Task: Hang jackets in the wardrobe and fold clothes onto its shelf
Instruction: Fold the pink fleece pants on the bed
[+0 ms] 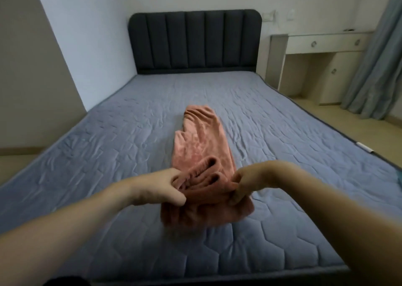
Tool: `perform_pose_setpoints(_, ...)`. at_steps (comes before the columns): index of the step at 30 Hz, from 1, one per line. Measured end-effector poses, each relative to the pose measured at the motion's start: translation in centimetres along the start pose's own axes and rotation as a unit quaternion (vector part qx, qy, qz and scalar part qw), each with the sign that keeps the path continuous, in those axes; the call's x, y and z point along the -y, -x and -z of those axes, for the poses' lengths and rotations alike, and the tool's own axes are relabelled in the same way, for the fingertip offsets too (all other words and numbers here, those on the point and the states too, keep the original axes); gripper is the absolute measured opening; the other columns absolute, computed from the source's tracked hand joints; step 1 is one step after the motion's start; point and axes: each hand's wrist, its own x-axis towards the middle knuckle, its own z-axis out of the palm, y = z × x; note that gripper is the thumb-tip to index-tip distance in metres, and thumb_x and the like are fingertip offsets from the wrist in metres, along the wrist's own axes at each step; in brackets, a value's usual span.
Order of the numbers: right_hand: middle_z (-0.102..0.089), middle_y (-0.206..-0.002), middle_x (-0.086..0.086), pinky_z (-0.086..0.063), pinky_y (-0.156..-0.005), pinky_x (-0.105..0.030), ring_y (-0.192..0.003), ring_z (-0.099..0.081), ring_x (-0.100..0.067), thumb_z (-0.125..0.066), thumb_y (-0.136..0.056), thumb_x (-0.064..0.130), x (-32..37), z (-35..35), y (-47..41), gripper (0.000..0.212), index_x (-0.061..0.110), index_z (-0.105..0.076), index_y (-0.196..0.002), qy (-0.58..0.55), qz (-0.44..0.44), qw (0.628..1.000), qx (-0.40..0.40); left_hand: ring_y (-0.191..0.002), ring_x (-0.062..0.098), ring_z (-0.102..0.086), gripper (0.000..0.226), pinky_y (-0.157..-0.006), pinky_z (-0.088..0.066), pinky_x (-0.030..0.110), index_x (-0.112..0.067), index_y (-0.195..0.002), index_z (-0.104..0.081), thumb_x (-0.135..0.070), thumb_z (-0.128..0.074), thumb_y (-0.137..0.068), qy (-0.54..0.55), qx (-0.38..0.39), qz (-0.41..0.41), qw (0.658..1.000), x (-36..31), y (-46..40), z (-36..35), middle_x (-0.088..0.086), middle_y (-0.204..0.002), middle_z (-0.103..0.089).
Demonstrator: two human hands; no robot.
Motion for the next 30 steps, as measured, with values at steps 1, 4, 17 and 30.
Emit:
perform_pose_setpoints(1,-0.069,-0.104,0.001,-0.05,-0.086,-0.031,-0.092,-0.066,-0.017,-0.077,-0.077,0.027,1.2,0.1,0.4,0.018,0.034,-0.069,-0.091,-0.028,-0.02,0.997,0.063,-0.098,0.035,-0.067,0.052,-0.087,-0.054,0.049,-0.003,-0.106,-0.068,-0.011,-0.064,-0.055,0.021,0.041,0.018,0.999,-0.7,0.9,0.2,0.02,-0.105,-0.07)
perform_pose_setpoints(4,-0.071,-0.109,-0.005,-0.052,-0.088,-0.036,-0.096,-0.069,-0.022,-0.071,-0.081,0.019,3.6,0.6,0.9,0.032,0.028,-0.067,-0.111,-0.097,-0.017,0.982,0.16,-0.112,0.046,-0.059,0.058,-0.098,-0.042,0.065,0.0,-0.118,-0.063,-0.001,-0.062,-0.06,0.053,0.079,0.042,0.995,-2.5,2.3,1.6,0.029,-0.118,-0.063)
perform_pose_setpoints(17,-0.073,-0.108,-0.004,-0.055,-0.087,-0.033,-0.1,-0.07,-0.02,-0.074,-0.081,0.032,-1.4,6.7,-12.6,0.042,0.022,-0.062,-0.12,-0.448,0.053,0.888,-0.091,-0.095,0.024,-0.062,0.037,-0.092,-0.052,0.043,-0.01,-0.111,-0.057,0.004,-0.067,-0.079,0.162,-0.334,0.005,0.929,3.9,-14.5,8.9,0.015,-0.107,-0.065)
perform_pose_setpoints(30,-0.058,-0.093,0.002,-0.041,-0.067,-0.028,-0.089,-0.058,-0.019,-0.052,-0.095,0.04,-0.8,22.5,-32.0,0.025,0.021,-0.044,-0.109,-0.393,0.074,0.787,-0.47,-0.093,0.028,-0.067,0.013,-0.084,-0.056,0.037,-0.013,-0.096,-0.061,-0.018,-0.063,-0.084,0.145,-0.468,0.035,0.871,3.4,-38.6,27.5,0.01,-0.097,-0.068)
